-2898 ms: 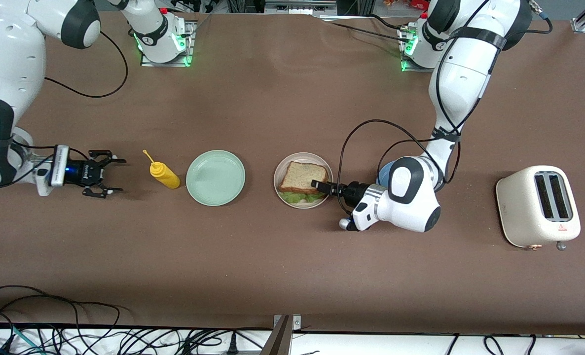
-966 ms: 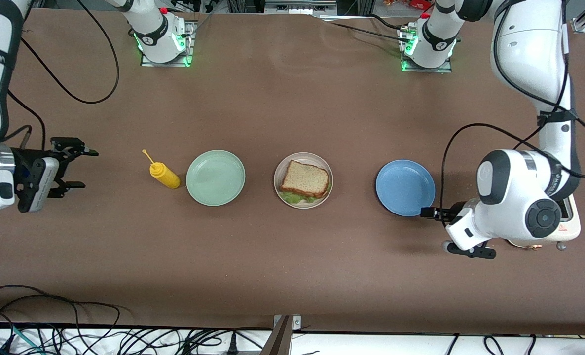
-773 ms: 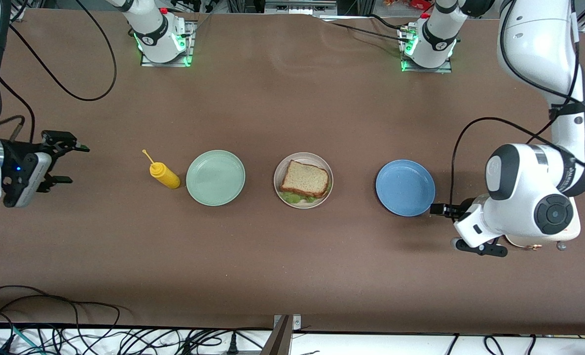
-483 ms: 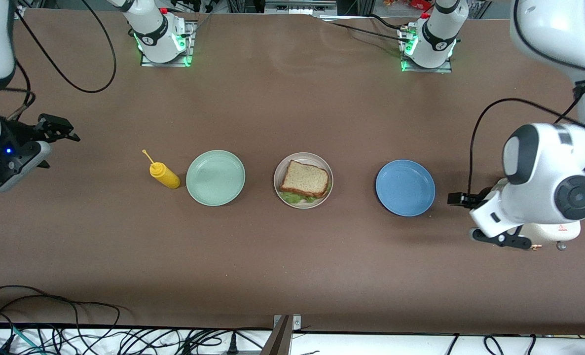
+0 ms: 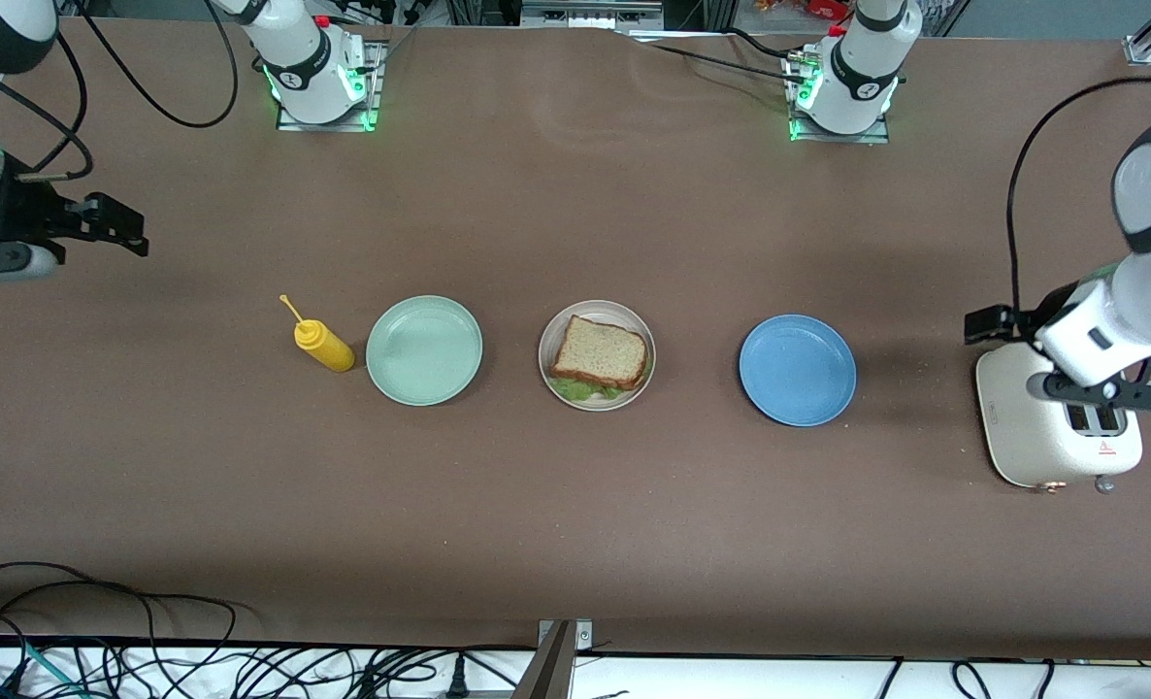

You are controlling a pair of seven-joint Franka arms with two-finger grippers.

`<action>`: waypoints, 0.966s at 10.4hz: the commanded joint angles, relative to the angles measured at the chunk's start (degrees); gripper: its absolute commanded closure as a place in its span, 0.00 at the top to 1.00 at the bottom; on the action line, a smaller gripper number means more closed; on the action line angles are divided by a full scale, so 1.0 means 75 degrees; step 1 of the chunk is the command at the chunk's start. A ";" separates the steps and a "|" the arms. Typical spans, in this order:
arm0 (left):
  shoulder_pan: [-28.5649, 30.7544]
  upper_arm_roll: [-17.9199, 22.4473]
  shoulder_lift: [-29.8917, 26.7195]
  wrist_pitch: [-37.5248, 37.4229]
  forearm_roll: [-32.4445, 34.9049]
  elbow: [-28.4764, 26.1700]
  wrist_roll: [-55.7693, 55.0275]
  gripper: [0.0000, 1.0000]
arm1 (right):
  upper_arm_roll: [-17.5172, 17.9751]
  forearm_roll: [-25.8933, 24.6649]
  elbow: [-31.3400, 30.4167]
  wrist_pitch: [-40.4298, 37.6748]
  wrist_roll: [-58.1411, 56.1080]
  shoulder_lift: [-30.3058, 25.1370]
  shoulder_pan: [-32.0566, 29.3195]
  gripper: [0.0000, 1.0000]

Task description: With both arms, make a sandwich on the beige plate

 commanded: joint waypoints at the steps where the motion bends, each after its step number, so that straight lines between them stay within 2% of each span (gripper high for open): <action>1: -0.0001 -0.0134 -0.1074 -0.0227 0.0272 -0.0802 -0.0085 1.00 | 0.0081 -0.0099 -0.0360 0.0257 0.0250 -0.0310 -0.0137 1.00; 5: -0.0165 -0.0145 -0.1802 -0.0827 0.0214 -0.0814 -0.0283 1.00 | 0.0000 0.0157 -0.0150 -0.0363 0.0599 -0.0310 -0.0184 1.00; 10: -0.0177 -0.0180 -0.1827 -0.0804 0.0167 -0.0498 -0.0413 1.00 | -0.0176 0.0205 -0.0090 -0.0435 0.0648 -0.0228 -0.0173 1.00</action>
